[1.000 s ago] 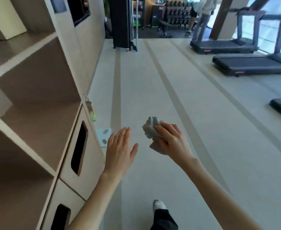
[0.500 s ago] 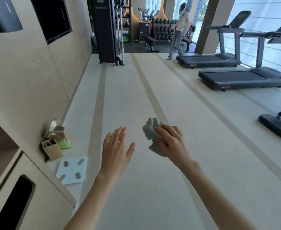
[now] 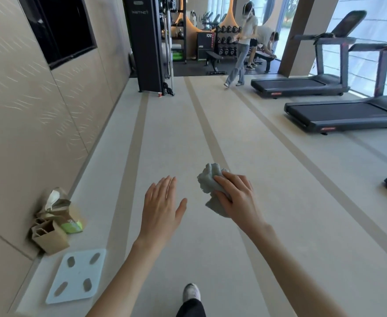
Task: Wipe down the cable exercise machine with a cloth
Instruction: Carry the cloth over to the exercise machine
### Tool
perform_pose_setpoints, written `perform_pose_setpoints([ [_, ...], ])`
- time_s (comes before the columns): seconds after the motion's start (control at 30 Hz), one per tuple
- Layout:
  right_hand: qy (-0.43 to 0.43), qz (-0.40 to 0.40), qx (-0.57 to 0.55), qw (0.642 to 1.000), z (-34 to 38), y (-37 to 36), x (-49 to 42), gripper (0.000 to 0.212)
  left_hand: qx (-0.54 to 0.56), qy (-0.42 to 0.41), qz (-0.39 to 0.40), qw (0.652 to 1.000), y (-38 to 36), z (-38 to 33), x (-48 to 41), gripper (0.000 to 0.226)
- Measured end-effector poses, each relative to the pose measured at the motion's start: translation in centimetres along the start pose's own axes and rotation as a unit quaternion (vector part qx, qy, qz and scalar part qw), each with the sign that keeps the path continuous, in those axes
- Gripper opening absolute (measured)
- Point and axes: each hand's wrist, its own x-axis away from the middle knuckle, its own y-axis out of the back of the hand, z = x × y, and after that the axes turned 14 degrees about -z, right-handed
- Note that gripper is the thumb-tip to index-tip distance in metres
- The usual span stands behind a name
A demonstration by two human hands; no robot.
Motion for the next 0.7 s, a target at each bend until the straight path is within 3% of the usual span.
perform_pose_setpoints([
  [0.7,-0.015,0.007,0.005,1.000,-31.6,-32.1,-23.0,0.029,0.016,-0.019,-0.004,1.000,-36.8,10.8,-35.7,0.058],
])
